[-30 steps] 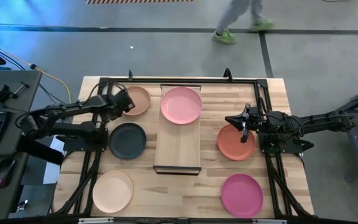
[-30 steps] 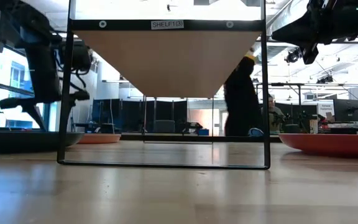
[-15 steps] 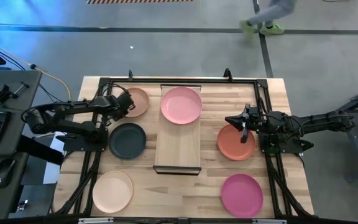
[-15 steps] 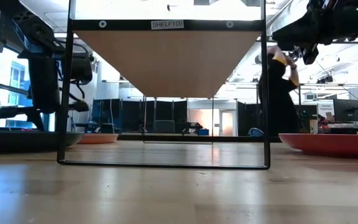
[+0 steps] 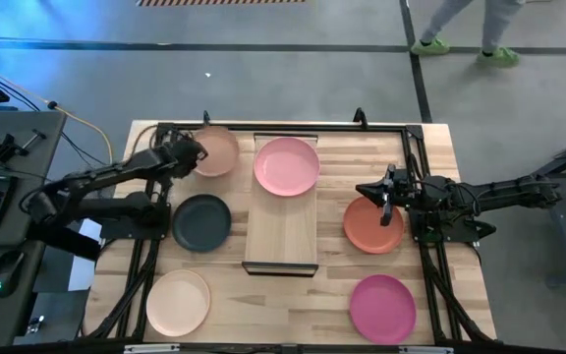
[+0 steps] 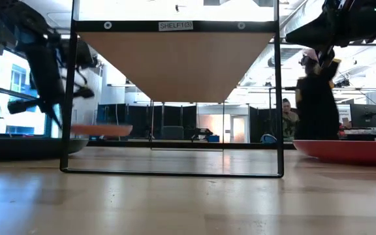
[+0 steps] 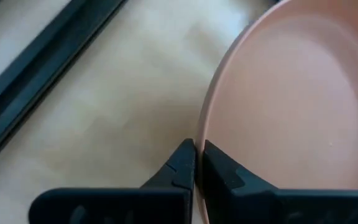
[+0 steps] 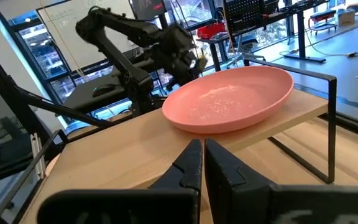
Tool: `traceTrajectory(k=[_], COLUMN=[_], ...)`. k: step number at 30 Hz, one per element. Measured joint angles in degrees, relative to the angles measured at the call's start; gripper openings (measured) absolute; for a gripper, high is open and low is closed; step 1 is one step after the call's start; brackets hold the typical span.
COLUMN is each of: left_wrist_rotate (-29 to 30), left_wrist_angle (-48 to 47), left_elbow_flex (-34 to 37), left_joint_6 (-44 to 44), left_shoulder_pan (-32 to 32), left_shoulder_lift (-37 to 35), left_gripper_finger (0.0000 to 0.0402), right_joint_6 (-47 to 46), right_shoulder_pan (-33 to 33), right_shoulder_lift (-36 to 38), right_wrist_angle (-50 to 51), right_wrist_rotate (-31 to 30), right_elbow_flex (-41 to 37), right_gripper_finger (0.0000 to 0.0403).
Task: Place and stack plates onto a shelf
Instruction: Put the brown plate on the shelf
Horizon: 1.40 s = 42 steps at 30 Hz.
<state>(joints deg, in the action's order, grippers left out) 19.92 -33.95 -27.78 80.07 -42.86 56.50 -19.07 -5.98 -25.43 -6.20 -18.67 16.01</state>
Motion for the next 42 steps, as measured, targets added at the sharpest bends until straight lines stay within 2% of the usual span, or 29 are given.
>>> traceTrajectory(k=[5,11,13,16,19,23,28,32,38,42], left_wrist_rotate=[1.42,1.93,0.08,-6.51,-10.47,-10.73,-10.86,-11.96,-17.28,-16.19], left_wrist_angle=[-1.13,-6.32,-8.31,-12.85,-19.68,-26.54,-27.9,-28.0,-27.9,-27.98], left_elbow_flex=[-8.12,-23.56,-29.01,-36.7,-43.86,-50.6,-54.09,-56.08,-57.89,-57.89], left_joint_6=[-8.06,-20.38,-24.63,-30.12,-32.56,-31.94,-27.76,-27.64,-29.28,-26.85], left_shoulder_pan=[-2.48,-4.52,-4.4,-2.05,3.5,14.46,30.0,39.22,45.89,46.48], left_shoulder_lift=[-5.25,-5.88,-4.84,-2.89,-0.07,4.11,10.91,17.66,25.21,27.89], left_gripper_finger=[0.0002,0.0001,0.0001,0.0001,0.0001,0.0001,0.0001,0.0,0.0,0.0], right_joint_6=[-1.66,-1.54,-1.51,-1.51,-1.49,-1.46,-1.46,-1.48,-1.46,-1.46], right_shoulder_pan=[0.0,0.0,0.0,0.0,0.0,0.0,0.0,0.0,0.0,0.0], right_shoulder_lift=[0.0,0.0,0.0,0.0,0.0,-0.02,0.0,0.0,-0.01,-0.02], right_wrist_angle=[0.0,-0.02,-0.02,-0.02,-0.02,0.0,0.0,0.02,0.24,0.5], right_wrist_rotate=[-0.25,-0.3,-0.3,-0.3,-0.3,-0.3,-0.3,-0.3,-0.29,-0.28], right_elbow_flex=[0.02,0.02,0.02,0.02,0.02,0.02,0.02,0.02,0.02,0.02], right_gripper_finger=[0.0,0.0,0.0,0.0,0.0,0.0,0.0,0.0,0.0,0.0])
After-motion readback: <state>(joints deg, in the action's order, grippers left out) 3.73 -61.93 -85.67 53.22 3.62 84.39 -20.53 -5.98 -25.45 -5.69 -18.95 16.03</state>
